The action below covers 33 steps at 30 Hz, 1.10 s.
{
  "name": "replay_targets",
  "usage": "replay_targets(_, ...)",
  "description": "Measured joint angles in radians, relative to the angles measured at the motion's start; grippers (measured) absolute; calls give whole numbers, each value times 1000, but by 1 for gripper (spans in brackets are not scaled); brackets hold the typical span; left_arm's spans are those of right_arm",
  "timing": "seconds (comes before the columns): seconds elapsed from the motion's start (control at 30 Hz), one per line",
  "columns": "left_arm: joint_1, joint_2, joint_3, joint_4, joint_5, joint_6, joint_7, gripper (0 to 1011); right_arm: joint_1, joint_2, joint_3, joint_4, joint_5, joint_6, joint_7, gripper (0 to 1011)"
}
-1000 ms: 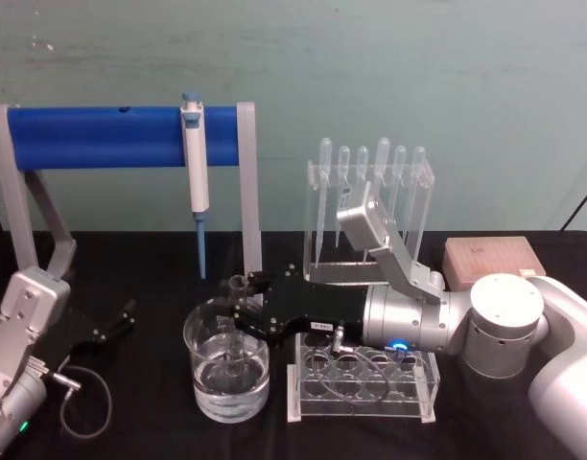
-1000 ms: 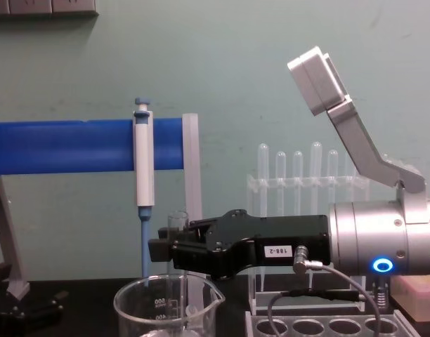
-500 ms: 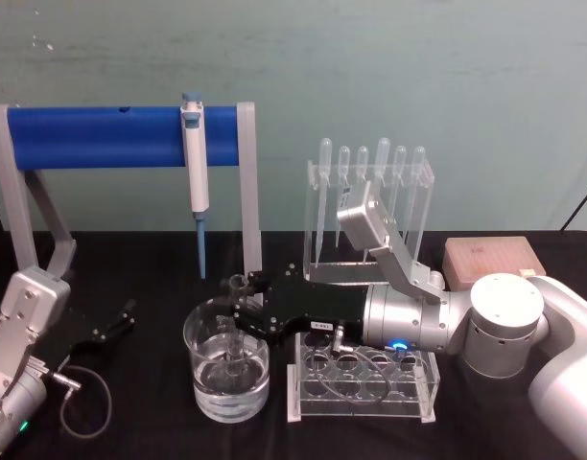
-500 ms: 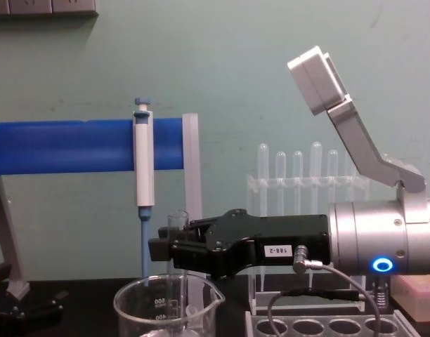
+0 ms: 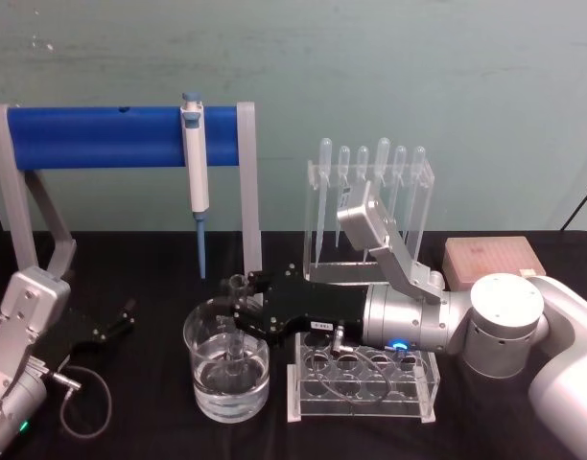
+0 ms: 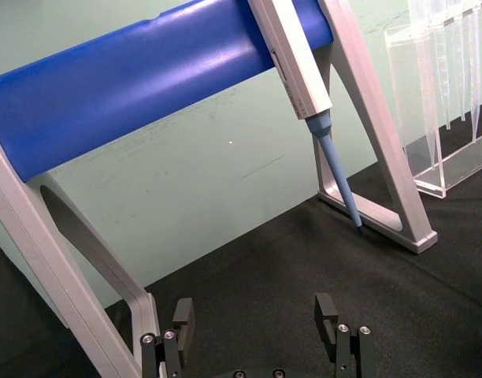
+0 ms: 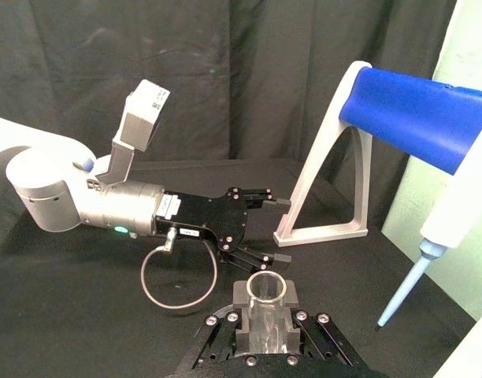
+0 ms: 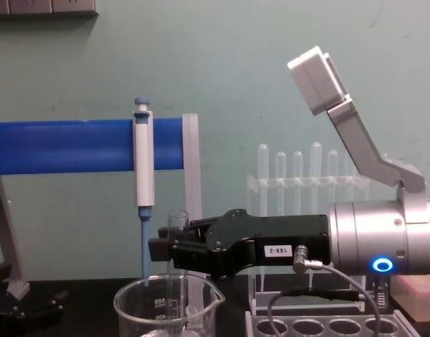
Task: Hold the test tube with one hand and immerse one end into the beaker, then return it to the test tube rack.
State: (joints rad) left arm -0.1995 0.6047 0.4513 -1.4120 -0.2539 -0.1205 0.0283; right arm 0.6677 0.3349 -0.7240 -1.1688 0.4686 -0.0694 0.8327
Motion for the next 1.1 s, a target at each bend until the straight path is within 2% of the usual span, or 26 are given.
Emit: replay_targets(1.1, 0, 0, 0, 0, 0, 0, 0, 1000, 0, 0, 0, 0, 0, 0, 0, 227)
